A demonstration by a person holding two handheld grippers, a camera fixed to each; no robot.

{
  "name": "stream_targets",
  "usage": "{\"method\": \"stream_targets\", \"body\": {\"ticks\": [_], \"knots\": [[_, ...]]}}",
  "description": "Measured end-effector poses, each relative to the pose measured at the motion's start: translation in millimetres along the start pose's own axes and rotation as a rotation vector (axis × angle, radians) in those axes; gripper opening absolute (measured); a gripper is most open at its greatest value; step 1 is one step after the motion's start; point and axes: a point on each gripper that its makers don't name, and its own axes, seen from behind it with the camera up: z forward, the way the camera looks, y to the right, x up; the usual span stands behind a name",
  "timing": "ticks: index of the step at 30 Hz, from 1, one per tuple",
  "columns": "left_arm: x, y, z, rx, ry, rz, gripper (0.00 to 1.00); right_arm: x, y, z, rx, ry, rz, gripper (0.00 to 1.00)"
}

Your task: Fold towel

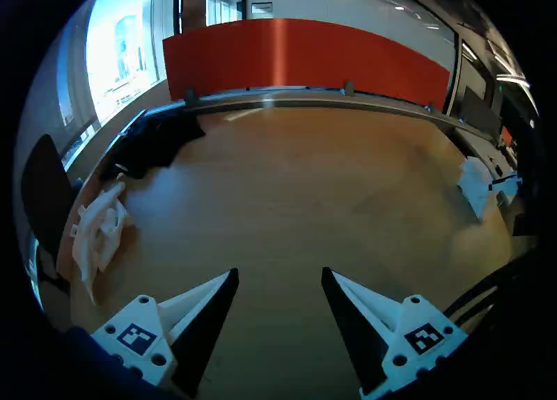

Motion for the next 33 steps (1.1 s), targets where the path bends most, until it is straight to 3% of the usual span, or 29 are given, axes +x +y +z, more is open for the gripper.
{"method": "stream_targets", "body": {"ticks": [10, 24, 33], "knots": [[12.0, -0.6, -3.0, -0.009, 0.036, -0.028, 0.88, 19.0, -12.0, -10.7, -0.006, 0.096, 0.031, 0.92], [40.9, -5.8, -6.3, -0.008, 0.121, -0.059, 0.88, 75.9, -24.2, -36.7, -0.041, 0.371, 0.077, 0.92], [68.0, -8.9, -11.6, -0.001, 0.207, -0.052, 0.88, 97.7, -29.7, -53.7, -0.082, 0.472, 0.061, 0.92]]}}
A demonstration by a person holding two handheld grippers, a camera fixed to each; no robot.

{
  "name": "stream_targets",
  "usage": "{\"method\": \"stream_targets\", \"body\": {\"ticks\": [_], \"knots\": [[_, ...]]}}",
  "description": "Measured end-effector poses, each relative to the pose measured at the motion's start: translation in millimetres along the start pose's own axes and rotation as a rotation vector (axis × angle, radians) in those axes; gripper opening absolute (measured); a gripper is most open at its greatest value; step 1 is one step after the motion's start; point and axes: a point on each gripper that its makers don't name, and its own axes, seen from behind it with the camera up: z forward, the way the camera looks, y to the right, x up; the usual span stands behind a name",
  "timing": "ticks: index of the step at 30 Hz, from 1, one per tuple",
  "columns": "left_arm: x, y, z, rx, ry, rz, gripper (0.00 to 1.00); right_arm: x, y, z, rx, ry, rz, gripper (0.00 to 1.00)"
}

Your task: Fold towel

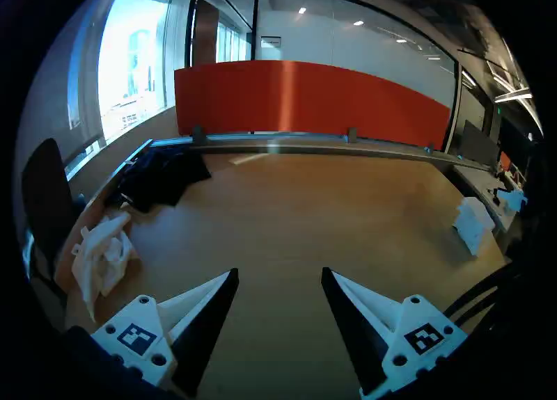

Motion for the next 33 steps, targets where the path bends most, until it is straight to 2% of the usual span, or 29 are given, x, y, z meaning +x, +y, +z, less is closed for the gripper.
{"method": "stream_targets", "body": {"ticks": [11, 15, 23, 33], "knots": [[44.5, -1.7, -3.7, 0.013, 0.152, -0.005, 0.88, 20.7, -2.5, -4.9, -0.056, 0.093, -0.028, 0.92], [63.1, -1.3, -6.6, 0.013, 0.214, -0.008, 0.88, 24.5, -8.0, -4.9, -0.053, 0.112, -0.036, 0.92], [92.1, -5.1, -13.2, 0.022, 0.288, -0.012, 0.88, 42.3, -18.0, -8.7, -0.047, 0.166, -0.049, 0.92], [112.1, -11.7, -17.8, 0.027, 0.332, -0.024, 0.88, 65.3, -36.3, -10.8, -0.043, 0.205, -0.019, 0.92]]}}
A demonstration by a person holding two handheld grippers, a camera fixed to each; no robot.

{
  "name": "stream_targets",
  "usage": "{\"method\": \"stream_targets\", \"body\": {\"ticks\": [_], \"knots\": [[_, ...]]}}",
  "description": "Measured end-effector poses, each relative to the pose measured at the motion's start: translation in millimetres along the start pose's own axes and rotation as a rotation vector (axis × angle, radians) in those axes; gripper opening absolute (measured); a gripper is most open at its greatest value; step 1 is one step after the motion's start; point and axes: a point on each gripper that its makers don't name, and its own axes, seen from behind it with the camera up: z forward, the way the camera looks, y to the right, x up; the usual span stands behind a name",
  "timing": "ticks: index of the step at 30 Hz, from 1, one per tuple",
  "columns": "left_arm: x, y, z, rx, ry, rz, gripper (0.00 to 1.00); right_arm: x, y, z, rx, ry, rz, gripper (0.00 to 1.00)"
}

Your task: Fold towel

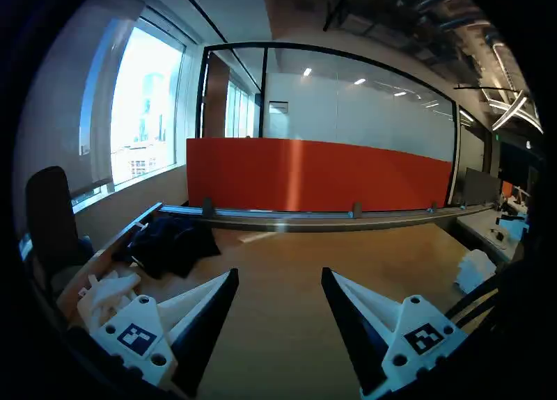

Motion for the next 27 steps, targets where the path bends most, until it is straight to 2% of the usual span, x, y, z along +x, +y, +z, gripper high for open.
{"method": "stream_targets", "body": {"ticks": [5, 14, 20, 27], "knots": [[8.8, 0.0, 0.3, -0.004, 0.022, 0.003, 0.88, 11.3, -14.2, 1.7, -0.004, 0.023, 0.004, 0.92], [22.4, 0.7, 2.4, -0.017, 0.054, -0.019, 0.88, 36.3, -54.1, 4.0, 0.013, 0.072, -0.02, 0.92], [29.5, -0.6, 4.1, -0.024, 0.073, -0.019, 0.88, 49.3, -80.7, 3.9, 0.035, 0.09, -0.004, 0.92], [33.4, -4.4, 7.9, -0.011, 0.098, 0.003, 0.88, 52.0, -93.2, 5.9, 0.037, 0.09, -0.004, 0.92]]}}
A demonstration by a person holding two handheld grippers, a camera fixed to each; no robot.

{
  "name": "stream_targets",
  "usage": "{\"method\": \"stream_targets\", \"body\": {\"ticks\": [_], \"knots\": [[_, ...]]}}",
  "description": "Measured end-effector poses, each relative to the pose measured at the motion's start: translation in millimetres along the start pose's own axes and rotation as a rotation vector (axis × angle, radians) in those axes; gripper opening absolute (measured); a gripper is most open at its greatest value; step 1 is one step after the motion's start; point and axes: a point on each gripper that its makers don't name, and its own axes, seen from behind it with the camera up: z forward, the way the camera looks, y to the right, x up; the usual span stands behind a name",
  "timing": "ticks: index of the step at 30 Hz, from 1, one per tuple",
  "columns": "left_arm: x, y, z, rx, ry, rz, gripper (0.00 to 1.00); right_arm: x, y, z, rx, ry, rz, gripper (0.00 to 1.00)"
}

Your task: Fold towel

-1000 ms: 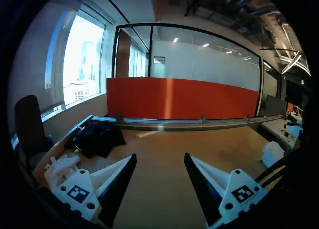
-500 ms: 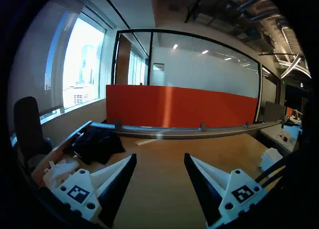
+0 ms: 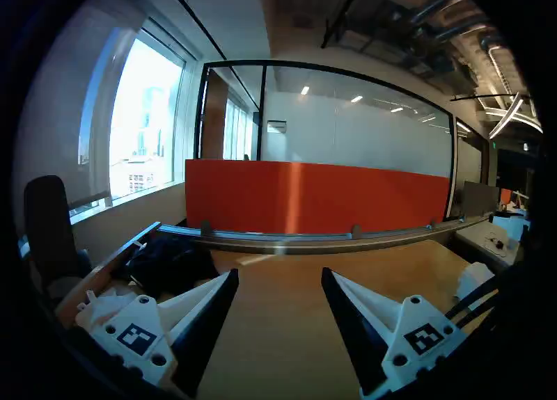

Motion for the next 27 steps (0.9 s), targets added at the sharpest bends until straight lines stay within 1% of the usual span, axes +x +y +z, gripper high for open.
{"method": "stream_targets", "body": {"ticks": [8, 11, 14, 17, 20, 23, 27], "knots": [[3.3, 4.7, 2.2, 0.002, 0.027, 0.033, 0.88, 5.5, -8.5, 1.1, 0.009, 0.0, -0.012, 0.92], [6.5, 3.2, 3.1, 0.011, 0.047, 0.033, 0.88, 11.7, -14.2, -0.6, 0.02, 0.008, -0.003, 0.92], [7.3, -2.8, 4.3, 0.032, 0.061, 0.037, 0.88, 15.6, -20.6, -2.3, 0.037, 0.019, 0.017, 0.93], [5.8, -6.0, 4.5, 0.043, 0.075, 0.052, 0.88, 17.5, -24.8, -2.8, 0.042, 0.015, 0.034, 0.92], [0.0, -5.0, 4.1, 0.035, 0.082, 0.066, 0.88, 20.7, -28.7, -5.0, 0.038, 0.014, 0.041, 0.92], [-8.1, -6.2, 2.4, 0.029, 0.091, 0.07, 0.88, 22.1, -31.4, -5.7, 0.032, 0.019, 0.04, 0.92], [-21.5, -13.4, 0.9, 0.033, 0.109, 0.061, 0.88, 21.5, -34.5, -6.0, 0.025, 0.021, 0.037, 0.92]]}}
